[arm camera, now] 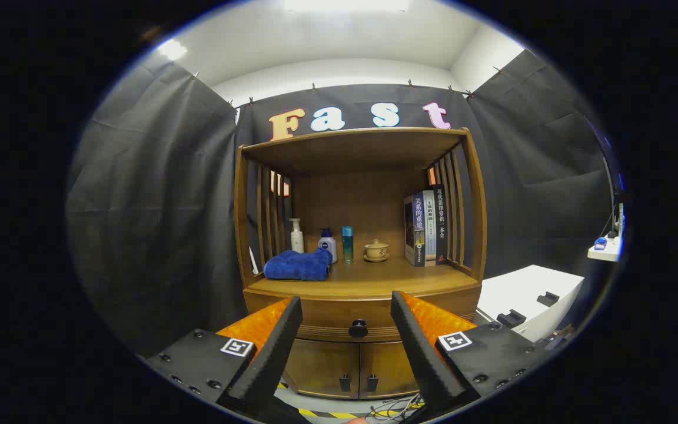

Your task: Pull open the drawer, take out the items inside it, and place them on the countertop above the cabinet.

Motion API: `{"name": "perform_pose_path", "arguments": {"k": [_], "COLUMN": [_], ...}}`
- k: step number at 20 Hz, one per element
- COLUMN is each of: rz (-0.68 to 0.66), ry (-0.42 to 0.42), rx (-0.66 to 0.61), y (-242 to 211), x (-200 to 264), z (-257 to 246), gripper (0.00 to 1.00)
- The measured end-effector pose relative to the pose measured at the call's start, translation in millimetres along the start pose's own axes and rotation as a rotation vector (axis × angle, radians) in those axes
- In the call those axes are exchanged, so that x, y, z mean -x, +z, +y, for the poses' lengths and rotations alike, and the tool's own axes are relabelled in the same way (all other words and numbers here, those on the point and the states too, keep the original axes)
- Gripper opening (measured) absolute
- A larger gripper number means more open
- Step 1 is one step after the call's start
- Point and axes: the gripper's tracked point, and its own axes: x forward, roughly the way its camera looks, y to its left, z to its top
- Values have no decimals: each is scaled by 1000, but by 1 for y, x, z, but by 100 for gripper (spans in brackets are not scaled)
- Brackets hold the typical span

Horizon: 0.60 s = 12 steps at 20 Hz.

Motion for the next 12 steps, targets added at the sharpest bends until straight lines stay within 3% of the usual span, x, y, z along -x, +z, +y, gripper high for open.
{"name": "perform_pose_path", "arguments": {"k": [12], "rz": [-9], "ry": [2], "rx": [-33], "y": [6], "x": [3], "z": [-1], "gripper": [98]}}
